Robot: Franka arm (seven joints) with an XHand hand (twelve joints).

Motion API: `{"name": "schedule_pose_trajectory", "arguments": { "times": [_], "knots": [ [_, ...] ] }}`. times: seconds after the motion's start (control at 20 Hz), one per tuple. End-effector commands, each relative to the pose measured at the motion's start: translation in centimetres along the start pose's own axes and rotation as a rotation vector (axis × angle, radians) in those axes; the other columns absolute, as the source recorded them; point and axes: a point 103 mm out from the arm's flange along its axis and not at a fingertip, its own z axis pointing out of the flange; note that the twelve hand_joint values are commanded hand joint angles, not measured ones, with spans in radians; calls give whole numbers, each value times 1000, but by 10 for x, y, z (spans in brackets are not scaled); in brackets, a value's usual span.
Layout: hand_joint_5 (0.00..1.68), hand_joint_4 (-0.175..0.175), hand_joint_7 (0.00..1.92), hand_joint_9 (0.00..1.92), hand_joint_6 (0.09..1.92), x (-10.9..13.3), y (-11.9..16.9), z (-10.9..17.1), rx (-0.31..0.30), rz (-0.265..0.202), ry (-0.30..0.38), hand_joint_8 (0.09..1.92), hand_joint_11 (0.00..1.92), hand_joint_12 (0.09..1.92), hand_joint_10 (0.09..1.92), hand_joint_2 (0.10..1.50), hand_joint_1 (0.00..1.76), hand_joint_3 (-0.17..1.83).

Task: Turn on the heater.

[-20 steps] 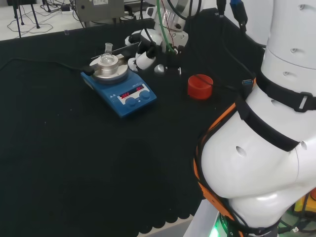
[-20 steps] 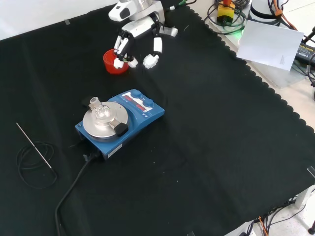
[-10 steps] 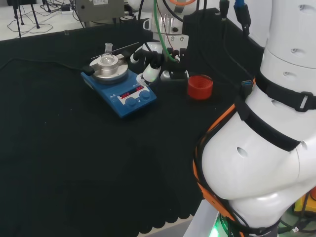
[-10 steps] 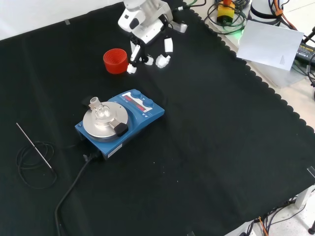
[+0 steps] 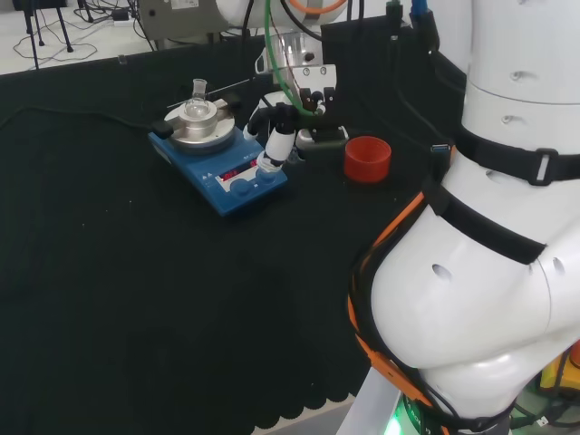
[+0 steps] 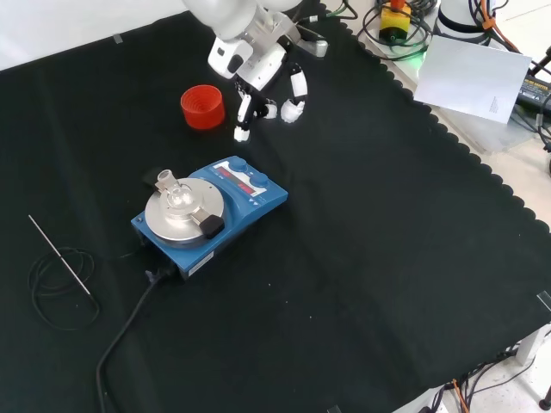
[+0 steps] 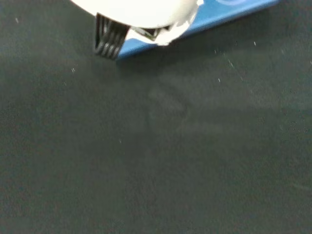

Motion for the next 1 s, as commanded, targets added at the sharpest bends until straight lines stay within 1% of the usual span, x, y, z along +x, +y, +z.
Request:
{"name": "schedule_pose_trajectory", "arguments": {
  "times": [0.05,0.15,0.25,0.35,0.5,0.65,0.8,1.0],
  "knots": [
    [372,-41,1297,1436,87,-1,1,3,84,19,-39,1067,1465,782,833,634,1132,806],
    [371,-43,1340,1479,87,0,1,2,106,21,-45,1122,1563,786,894,640,1142,798],
    [367,-43,1397,1526,87,1,1,3,123,22,-54,1182,1616,846,979,647,1147,795],
    [364,-40,1456,1594,87,2,1,4,126,22,-66,1283,1641,976,1102,670,1175,797],
    [390,-28,1520,1681,87,3,1,6,157,21,-72,1450,1625,1221,1291,704,1278,837],
    [388,-19,1549,1713,87,5,2,7,191,12,-70,1558,1598,1375,1415,676,1375,944],
    [381,-12,1567,1727,87,8,3,10,217,4,-72,1613,1584,1448,1485,635,1418,1047],
    [375,-4,1578,1733,87,16,4,12,241,-5,-81,1635,1583,1475,1512,612,1427,1105]
  ]
}}
